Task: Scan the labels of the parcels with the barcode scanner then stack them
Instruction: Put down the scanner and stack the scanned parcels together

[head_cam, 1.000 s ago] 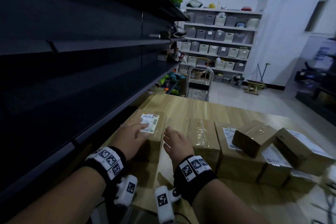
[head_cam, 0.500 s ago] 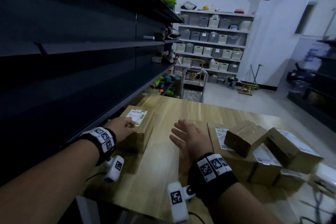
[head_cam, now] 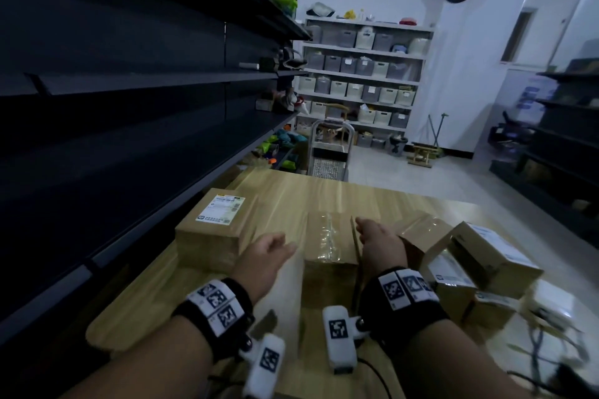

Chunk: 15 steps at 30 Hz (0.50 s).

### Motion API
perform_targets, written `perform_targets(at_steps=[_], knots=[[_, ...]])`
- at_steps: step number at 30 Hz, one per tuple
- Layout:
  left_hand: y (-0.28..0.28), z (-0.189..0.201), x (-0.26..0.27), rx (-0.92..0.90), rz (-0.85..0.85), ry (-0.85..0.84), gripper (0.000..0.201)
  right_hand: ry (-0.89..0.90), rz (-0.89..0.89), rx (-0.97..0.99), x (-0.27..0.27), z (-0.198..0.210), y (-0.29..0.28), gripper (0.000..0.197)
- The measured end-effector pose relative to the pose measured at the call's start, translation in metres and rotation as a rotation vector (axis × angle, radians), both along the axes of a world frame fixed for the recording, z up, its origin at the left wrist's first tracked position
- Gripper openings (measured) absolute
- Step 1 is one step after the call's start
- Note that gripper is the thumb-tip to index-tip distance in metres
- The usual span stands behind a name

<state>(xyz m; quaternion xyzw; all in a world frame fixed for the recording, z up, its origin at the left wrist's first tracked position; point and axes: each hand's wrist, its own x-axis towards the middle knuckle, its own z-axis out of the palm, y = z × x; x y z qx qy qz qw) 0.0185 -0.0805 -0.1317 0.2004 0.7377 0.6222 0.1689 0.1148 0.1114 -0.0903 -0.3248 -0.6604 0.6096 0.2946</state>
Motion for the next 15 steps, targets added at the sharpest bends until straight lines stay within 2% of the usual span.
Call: perform_targets(at_steps=[2, 3, 5, 6, 7, 8, 10, 11, 12, 15], knots=[[0.013, -0.010, 0.009, 0.017, -0.005, -0.073, 0.059, 0.002, -0.006, -0.004, 0.003, -0.004, -0.001, 0.014], [0.019, -0.014, 0.012, 0.031, -0.012, -0.105, 0.050, 0.002, -0.002, -0.019, 0.004, -0.005, -0.002, 0.017], [0.028, -0.017, 0.019, 0.064, -0.060, -0.137, 0.016, -0.001, -0.004, -0.065, 0.004, -0.008, -0.004, 0.038], [0.031, -0.020, 0.020, 0.095, -0.086, -0.143, 0.013, 0.006, -0.006, -0.099, 0.002, -0.010, -0.003, 0.051], [0.032, -0.023, 0.021, 0.117, -0.116, -0.139, 0.018, 0.015, -0.002, -0.128, -0.001, -0.015, 0.002, 0.061], [0.031, -0.025, 0.022, 0.139, -0.134, -0.124, 0.031, 0.016, 0.013, -0.136, -0.002, -0.016, 0.002, 0.065], [0.027, -0.025, 0.023, 0.134, -0.146, -0.042, 0.066, 0.001, 0.026, -0.129, 0.007, -0.005, -0.007, 0.053], [0.024, -0.023, 0.025, 0.089, -0.150, 0.046, 0.075, 0.002, 0.029, -0.131, 0.010, -0.003, -0.009, 0.049], [0.022, -0.022, 0.028, 0.035, -0.165, 0.152, 0.079, 0.007, 0.039, -0.143, 0.012, -0.006, -0.009, 0.054], [0.014, -0.016, 0.033, -0.086, -0.181, 0.444, 0.078, 0.005, 0.091, -0.197, 0.011, -0.011, -0.017, 0.088]])
